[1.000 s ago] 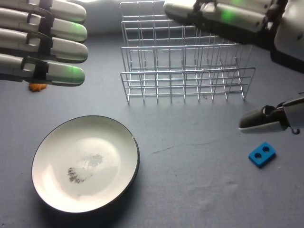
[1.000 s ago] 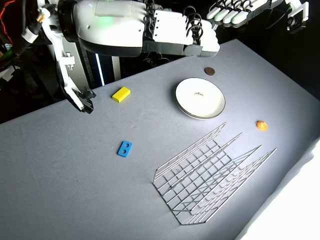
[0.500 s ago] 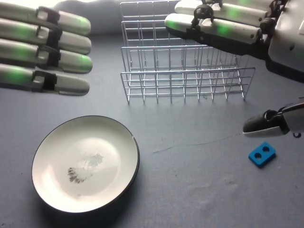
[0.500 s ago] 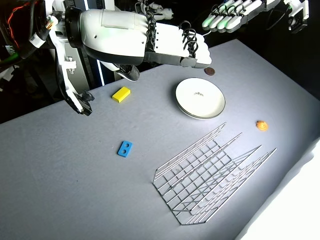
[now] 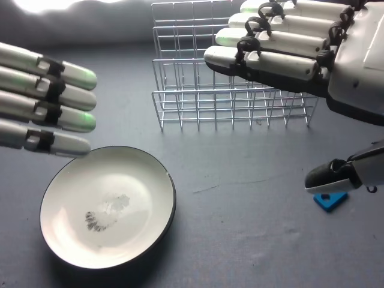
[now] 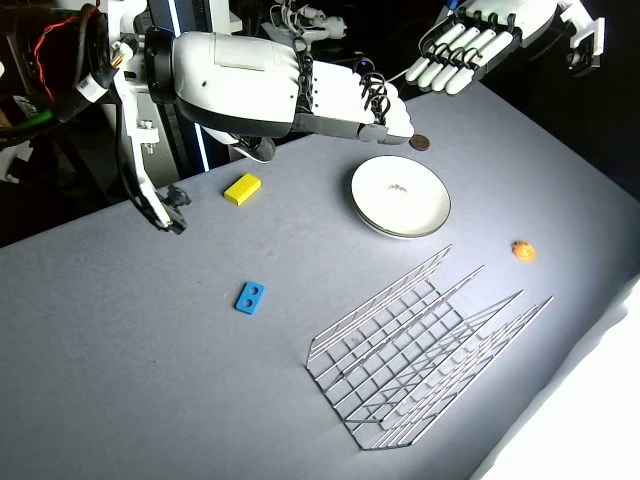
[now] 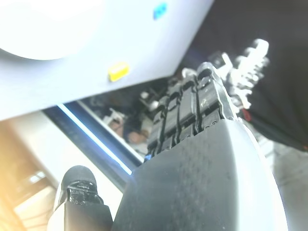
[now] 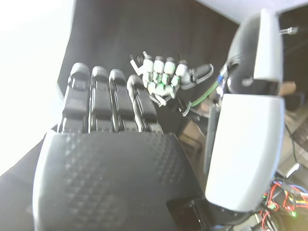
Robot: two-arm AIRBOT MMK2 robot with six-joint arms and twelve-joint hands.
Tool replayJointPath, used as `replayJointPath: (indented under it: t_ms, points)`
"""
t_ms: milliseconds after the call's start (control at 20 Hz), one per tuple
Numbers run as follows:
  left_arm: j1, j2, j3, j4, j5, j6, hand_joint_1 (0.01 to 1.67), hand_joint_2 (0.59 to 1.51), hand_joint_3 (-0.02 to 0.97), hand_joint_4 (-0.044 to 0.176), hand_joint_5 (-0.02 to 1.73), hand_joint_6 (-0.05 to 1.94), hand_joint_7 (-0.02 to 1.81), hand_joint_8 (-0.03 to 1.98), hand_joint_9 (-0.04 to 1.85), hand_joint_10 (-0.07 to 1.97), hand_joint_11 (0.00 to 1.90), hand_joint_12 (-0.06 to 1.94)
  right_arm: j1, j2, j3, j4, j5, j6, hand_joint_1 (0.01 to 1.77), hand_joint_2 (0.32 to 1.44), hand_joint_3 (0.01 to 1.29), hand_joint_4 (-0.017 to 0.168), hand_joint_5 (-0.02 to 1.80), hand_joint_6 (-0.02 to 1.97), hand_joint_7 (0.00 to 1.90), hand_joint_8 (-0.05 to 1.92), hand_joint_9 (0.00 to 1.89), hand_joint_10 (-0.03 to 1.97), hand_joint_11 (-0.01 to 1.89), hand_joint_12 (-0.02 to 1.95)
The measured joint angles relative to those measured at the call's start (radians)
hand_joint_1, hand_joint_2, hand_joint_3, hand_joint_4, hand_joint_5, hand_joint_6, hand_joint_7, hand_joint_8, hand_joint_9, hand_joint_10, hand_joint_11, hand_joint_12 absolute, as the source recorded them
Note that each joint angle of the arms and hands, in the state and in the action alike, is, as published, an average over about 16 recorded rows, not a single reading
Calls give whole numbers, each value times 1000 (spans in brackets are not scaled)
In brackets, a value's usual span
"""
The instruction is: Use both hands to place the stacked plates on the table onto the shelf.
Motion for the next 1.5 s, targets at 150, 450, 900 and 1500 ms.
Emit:
replayJointPath:
  t_ms: [150,450,900,1500]
  points:
    - [11,0,9,15,-5,-1,15,1028,32,1,18,-16,21,-14,15,6,15,-10,-3,-3,0,-2,-5,-3,1001,779,15,4,16,20,20,13,14,1,23,-2]
    - [38,-1,22,45,-7,-12,15,1041,29,1,20,-17,20,-14,18,6,15,-10,-11,-5,0,-3,-5,-13,1004,793,15,4,17,20,21,13,14,1,26,8]
    - [132,-5,38,63,15,-19,14,1059,26,1,21,-15,20,-13,17,6,16,-11,-24,-11,0,-5,8,-30,1004,833,15,4,18,18,21,11,13,1,21,96]
    - [435,-54,70,-106,125,155,16,1050,15,1,18,-14,19,-14,16,6,16,-11,-47,-30,0,-25,22,-32,980,870,14,4,18,18,20,12,13,1,13,150]
